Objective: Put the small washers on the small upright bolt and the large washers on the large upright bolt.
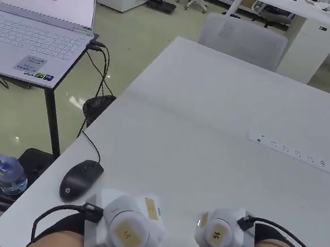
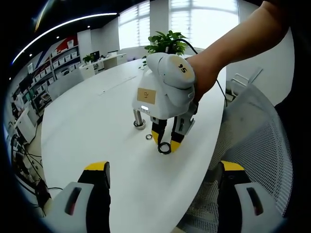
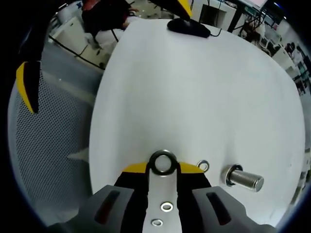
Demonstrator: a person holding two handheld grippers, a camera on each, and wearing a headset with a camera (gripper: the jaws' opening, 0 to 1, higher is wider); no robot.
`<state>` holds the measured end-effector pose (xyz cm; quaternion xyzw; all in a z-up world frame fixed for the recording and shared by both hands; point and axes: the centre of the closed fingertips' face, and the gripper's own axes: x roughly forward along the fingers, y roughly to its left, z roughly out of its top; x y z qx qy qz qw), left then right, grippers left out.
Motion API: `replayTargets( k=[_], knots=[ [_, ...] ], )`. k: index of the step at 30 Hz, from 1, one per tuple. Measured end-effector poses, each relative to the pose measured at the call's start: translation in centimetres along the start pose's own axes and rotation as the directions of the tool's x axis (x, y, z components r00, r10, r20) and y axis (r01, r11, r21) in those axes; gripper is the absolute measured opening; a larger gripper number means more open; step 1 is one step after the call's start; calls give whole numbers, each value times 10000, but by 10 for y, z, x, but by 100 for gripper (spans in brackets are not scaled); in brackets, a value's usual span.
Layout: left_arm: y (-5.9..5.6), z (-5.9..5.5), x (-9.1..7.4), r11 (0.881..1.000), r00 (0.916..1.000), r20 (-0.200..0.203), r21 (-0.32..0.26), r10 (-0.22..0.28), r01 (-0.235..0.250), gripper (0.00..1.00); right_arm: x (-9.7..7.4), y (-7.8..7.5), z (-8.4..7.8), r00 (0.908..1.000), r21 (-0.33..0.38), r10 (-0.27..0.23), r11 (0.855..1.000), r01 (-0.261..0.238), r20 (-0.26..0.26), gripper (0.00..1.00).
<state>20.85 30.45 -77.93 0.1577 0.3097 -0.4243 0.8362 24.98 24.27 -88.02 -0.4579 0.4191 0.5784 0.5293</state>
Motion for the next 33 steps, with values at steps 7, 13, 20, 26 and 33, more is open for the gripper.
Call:
replayTargets(
  k=[7, 13, 20, 26, 33],
  knots=[
    [2, 1, 0, 10000, 10000, 7, 53, 16, -16, 93, -8, -4, 0, 9998, 367, -73, 9993, 66, 180, 21],
    [3, 2, 3, 10000, 10000, 38, -42, 5, -5, 93, -26, -8, -10, 9999, 616, -100, 9981, 92, 120, 21],
    [5, 10, 3, 10000, 9996, 265, 20, -40, 40, 91, -49, -17, -30, 9997, 981, -230, 9949, 231, -12, 22],
    [5, 11, 4, 9999, 9996, 247, 32, -112, 111, 90, -56, -23, -40, 9995, 1195, -280, 9924, 295, -143, 22],
    [7, 12, 6, 9995, 9997, 183, -281, -140, 145, 89, -66, -26, -48, 9993, 1336, -335, 9904, 357, -193, 22]
  ],
)
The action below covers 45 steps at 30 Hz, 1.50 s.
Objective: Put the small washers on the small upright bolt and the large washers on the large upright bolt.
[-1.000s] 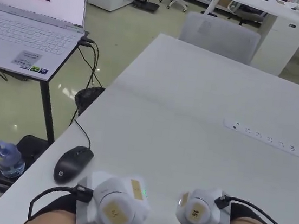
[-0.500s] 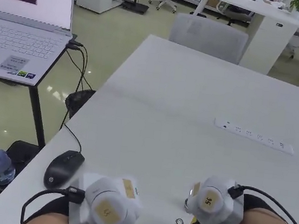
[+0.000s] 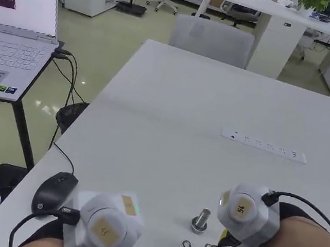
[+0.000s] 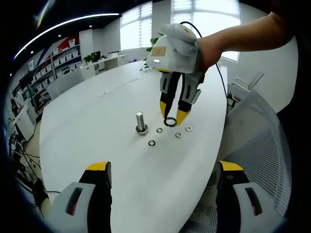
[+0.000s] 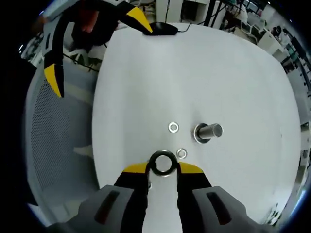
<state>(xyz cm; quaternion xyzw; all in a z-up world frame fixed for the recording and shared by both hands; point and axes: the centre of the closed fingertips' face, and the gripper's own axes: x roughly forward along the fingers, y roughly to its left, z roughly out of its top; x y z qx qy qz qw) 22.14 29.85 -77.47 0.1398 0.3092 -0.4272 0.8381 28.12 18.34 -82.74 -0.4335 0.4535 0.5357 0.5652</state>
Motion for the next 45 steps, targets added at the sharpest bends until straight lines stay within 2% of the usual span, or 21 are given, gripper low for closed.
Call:
replayTargets(
  k=[9, 16, 29, 36, 45],
  knots=[
    [-5, -1, 3, 9993, 9999, -118, 361, -86, 90, 93, -7, -15, 3, 9996, 287, -255, 9993, 252, 112, 22],
    [-3, 2, 4, 9990, 9999, -115, 433, -68, 73, 93, -9, -24, 5, 9995, 419, -297, 9987, 292, 133, 22],
    [-2, 3, 8, 9991, 9998, -149, 416, -115, 121, 91, -21, -55, 26, 9972, 662, -572, 9964, 539, 488, 22],
    [-1, 4, 7, 9990, 9999, -139, 444, -88, 94, 91, -18, -64, 36, 9963, 676, -638, 9959, 598, 580, 22],
    [-2, 3, 6, 9988, 9998, -147, 468, -102, 109, 91, -11, -67, 41, 9961, 708, -614, 9959, 569, 628, 22]
  ],
)
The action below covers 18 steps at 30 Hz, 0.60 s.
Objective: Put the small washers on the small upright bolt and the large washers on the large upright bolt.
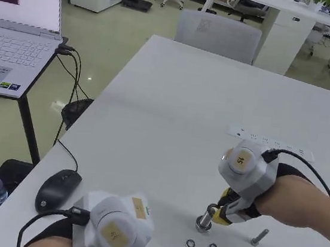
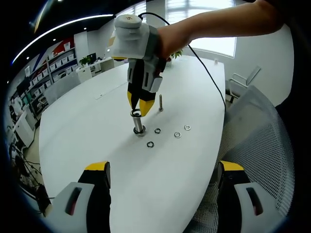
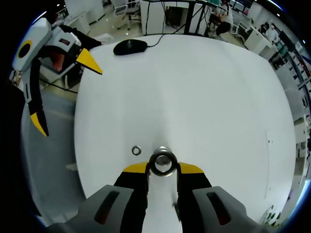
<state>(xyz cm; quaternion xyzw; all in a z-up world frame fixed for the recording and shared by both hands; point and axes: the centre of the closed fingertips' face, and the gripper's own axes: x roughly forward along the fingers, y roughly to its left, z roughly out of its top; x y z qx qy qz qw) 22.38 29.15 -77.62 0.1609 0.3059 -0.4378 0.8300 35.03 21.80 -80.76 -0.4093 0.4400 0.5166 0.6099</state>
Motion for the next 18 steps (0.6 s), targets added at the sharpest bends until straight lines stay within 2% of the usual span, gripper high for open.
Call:
replayTargets(
  k=[18],
  knots=[
    [0, -6, -1, 10000, 9999, -170, -59, -20, 19, 90, 16, -2, -1, 9994, -169, 160, 9997, -165, -294, 22]
  ],
)
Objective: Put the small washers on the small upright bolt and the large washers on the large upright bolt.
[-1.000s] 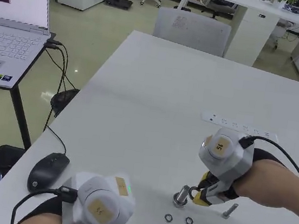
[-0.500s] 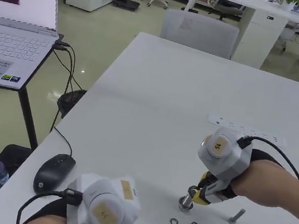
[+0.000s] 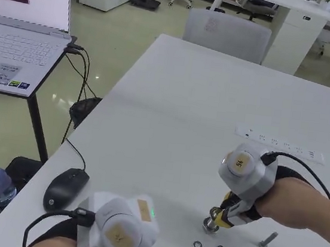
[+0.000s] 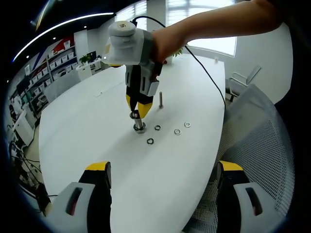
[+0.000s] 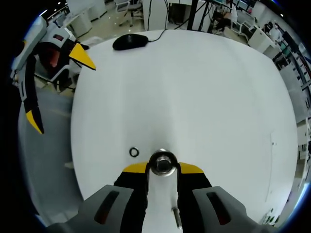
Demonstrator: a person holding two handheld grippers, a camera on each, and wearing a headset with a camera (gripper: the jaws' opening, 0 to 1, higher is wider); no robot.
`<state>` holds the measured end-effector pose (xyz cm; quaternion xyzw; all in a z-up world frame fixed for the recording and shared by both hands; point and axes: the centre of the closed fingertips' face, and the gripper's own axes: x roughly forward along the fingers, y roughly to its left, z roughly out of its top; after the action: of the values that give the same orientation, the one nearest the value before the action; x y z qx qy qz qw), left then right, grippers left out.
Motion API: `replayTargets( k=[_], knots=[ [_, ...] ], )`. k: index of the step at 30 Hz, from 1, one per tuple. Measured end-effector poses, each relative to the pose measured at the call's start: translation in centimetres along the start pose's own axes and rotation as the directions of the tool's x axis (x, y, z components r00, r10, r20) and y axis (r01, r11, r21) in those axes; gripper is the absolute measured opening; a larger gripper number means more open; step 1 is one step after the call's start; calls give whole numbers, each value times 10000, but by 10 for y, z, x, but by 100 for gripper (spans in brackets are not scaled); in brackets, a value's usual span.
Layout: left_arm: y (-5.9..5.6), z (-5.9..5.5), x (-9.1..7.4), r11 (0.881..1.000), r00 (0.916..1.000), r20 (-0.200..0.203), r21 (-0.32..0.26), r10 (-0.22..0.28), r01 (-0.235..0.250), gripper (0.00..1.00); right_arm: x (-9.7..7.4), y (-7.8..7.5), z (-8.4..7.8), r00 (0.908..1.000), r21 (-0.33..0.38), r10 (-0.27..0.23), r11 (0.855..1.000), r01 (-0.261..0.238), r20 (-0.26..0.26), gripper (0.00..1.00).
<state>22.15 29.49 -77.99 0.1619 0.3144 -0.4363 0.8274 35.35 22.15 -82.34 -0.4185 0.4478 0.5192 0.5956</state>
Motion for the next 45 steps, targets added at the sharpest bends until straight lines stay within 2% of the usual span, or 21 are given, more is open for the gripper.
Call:
replayTargets(
  k=[17, 34, 45],
  knots=[
    [0, -4, 1, 10000, 9999, -115, -18, -40, 40, 89, 20, 0, -4, 9989, -40, 195, 9998, -197, -438, 22],
    [1, -10, 0, 9999, 9996, -275, -128, -61, 57, 87, 37, 2, -9, 9971, -31, 369, 9993, -372, -669, 22],
    [0, -7, 3, 9999, 9995, -286, -59, -115, 113, 87, 38, 1, -10, 9977, -51, 270, 9996, -274, -626, 23]
  ],
)
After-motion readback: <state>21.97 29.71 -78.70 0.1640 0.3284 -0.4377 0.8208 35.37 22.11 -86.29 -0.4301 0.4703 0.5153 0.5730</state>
